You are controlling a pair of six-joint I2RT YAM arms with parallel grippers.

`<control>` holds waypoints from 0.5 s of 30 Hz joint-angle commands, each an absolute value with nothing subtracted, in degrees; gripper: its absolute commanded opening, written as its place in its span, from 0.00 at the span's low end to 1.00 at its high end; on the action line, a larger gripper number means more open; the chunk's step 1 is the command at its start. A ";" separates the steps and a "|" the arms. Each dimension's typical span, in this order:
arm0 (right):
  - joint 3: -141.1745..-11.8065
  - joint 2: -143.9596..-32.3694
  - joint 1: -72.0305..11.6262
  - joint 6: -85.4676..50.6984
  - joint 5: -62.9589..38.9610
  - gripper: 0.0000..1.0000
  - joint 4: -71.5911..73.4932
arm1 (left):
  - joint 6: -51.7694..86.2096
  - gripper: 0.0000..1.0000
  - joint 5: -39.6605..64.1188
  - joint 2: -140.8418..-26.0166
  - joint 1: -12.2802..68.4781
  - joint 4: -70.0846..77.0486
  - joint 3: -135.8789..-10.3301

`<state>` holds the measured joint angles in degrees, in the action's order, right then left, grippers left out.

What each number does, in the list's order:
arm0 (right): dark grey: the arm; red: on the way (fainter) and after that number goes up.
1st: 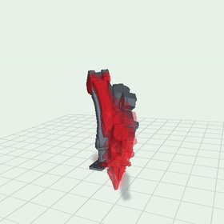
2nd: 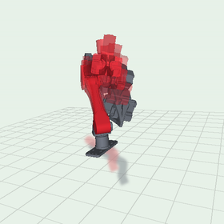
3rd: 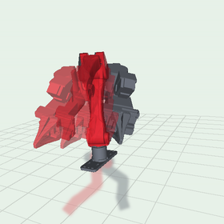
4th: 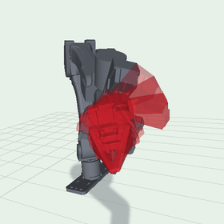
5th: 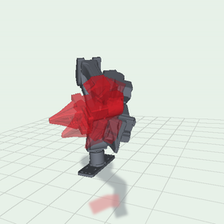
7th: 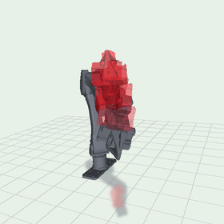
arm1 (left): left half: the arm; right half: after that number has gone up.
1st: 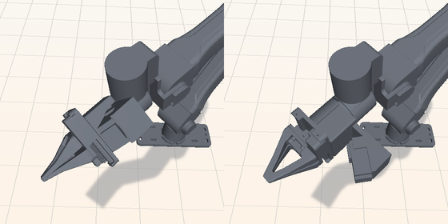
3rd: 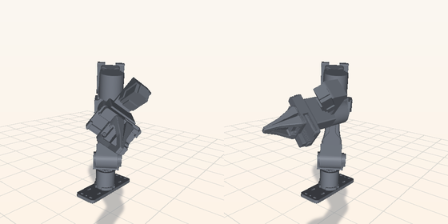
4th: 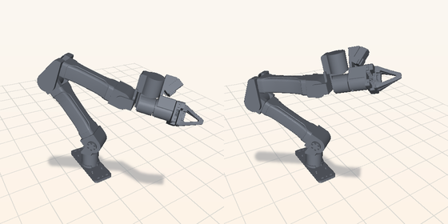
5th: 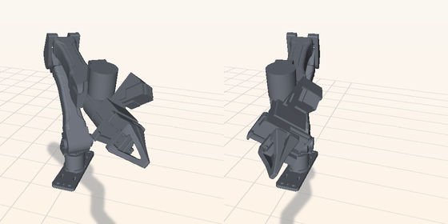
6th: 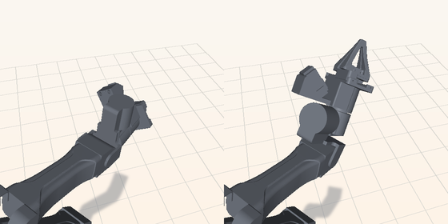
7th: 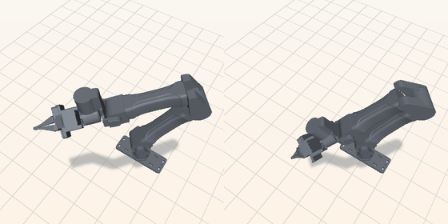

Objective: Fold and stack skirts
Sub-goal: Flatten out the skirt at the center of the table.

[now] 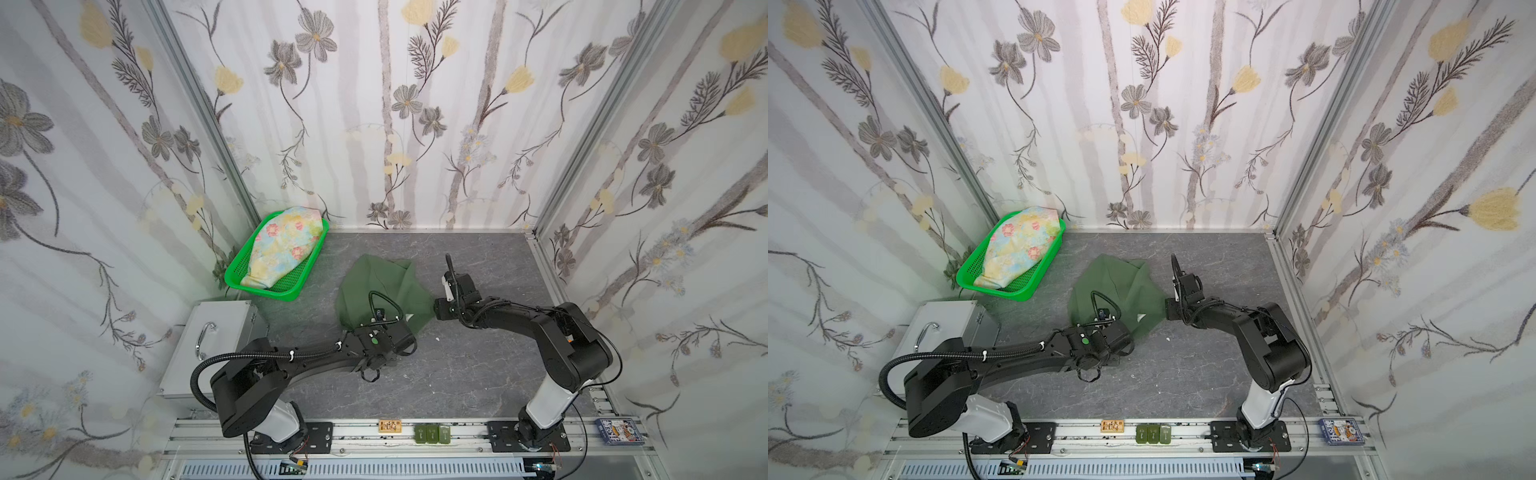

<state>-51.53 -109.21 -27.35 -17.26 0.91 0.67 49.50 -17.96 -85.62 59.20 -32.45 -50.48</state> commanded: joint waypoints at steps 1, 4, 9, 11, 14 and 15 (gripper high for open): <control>-52.85 -110.25 -27.42 -16.63 2.87 0.61 1.46 | 49.39 0.00 -19.70 -84.61 58.99 -33.41 -50.81; -53.81 -111.15 -27.42 -16.52 2.44 0.61 1.61 | 49.57 0.00 -19.80 -83.66 58.80 -33.53 -50.57; -54.75 -112.36 -27.42 -16.61 0.04 0.57 3.17 | 49.66 0.00 -20.26 -82.11 58.32 -33.80 -49.93; -55.30 -112.97 -27.42 -16.61 -0.99 0.53 3.42 | 49.61 0.00 -20.30 -81.75 58.04 -33.84 -49.83; -55.72 -113.72 -27.42 -16.70 -2.96 0.45 3.77 | 49.49 0.00 -20.22 -81.60 57.85 -33.90 -49.74; -55.65 -113.84 -27.38 -16.74 -3.52 0.43 3.93 | 49.48 0.00 -20.40 -81.58 57.75 -33.90 -49.75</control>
<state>-55.18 -113.34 -27.38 -16.86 -1.10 1.23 49.50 -18.04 -81.97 57.95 -32.97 -49.91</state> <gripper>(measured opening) 0.442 0.051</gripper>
